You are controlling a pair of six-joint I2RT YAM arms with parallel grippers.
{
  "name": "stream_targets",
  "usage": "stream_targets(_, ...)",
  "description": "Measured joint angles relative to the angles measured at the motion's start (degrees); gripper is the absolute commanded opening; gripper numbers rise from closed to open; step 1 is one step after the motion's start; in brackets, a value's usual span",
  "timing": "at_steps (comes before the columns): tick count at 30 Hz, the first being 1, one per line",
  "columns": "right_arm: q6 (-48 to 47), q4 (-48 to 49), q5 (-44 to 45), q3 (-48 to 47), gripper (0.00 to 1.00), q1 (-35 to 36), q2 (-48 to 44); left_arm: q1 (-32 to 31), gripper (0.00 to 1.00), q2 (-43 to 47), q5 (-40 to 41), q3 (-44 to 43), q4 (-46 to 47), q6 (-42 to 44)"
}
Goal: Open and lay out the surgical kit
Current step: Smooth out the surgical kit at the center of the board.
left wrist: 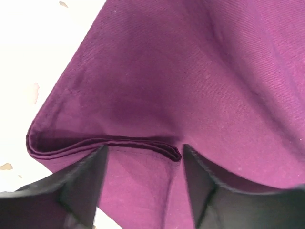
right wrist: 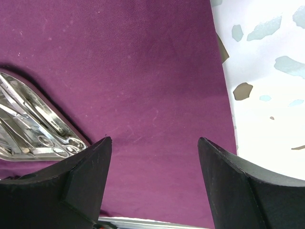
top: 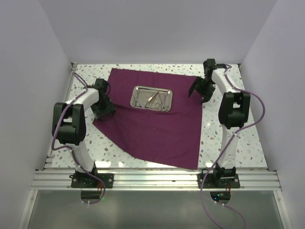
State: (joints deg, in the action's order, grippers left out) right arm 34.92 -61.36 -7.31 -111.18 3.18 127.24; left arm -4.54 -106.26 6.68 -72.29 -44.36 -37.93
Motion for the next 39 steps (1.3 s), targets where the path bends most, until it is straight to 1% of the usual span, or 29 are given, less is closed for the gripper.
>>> stream_targets(1,0.0,0.0,0.0,0.0,0.76,0.0,0.0,-0.1,0.57,0.0,-0.1,0.0,0.0,0.2)
stream_targets(2,0.0,0.0,0.0,0.1,0.76,0.0,0.0,-0.1,0.44,0.0,-0.1,0.0,0.0,0.2)
stream_targets(4,0.0,0.1,0.0,0.1,0.76,0.0,0.0,-0.2,0.34,0.0,-0.3,0.0,0.0,0.4)
stream_targets(5,0.0,0.1,0.0,0.1,0.76,0.0,0.0,-0.2,0.27,0.0,-0.4,0.0,0.1,0.7)
stream_targets(8,0.0,0.1,0.0,0.1,0.76,0.0,0.0,-0.2,0.19,0.0,-0.5,0.0,0.1,1.0)
stream_targets(15,0.0,0.2,0.0,1.0,0.75,0.0,0.0,-0.5,0.08,0.0,-0.5,0.0,0.0,1.1)
stream_targets(17,0.0,0.2,0.0,1.0,0.75,0.0,0.0,-0.5,0.00,0.0,-0.5,0.0,0.0,1.1)
stream_targets(22,0.0,0.3,-0.3,1.1,0.75,0.0,0.0,-0.5,0.00,0.8,-0.5,1.1,0.0,1.1)
stream_targets(26,0.0,0.4,-0.6,1.1,0.75,0.0,0.0,-0.5,0.00,4.2,-0.1,3.5,-0.5,1.1)
stream_targets(31,0.0,0.8,-1.4,1.3,0.74,0.0,0.0,-0.5,0.00,14.5,1.7,8.0,-5.4,0.4)
stream_targets(36,0.0,1.2,-1.6,1.9,0.74,0.1,1.0,-0.5,0.00,27.5,3.2,10.8,-14.3,-1.0)
stream_targets(38,0.0,1.3,-1.7,1.9,0.74,0.1,1.7,-0.5,0.00,31.3,3.2,12.2,-17.8,-1.5)
stream_targets(39,0.0,1.4,-1.8,2.0,0.74,0.1,2.1,-0.5,0.02,32.9,3.2,13.1,-19.5,-1.8)
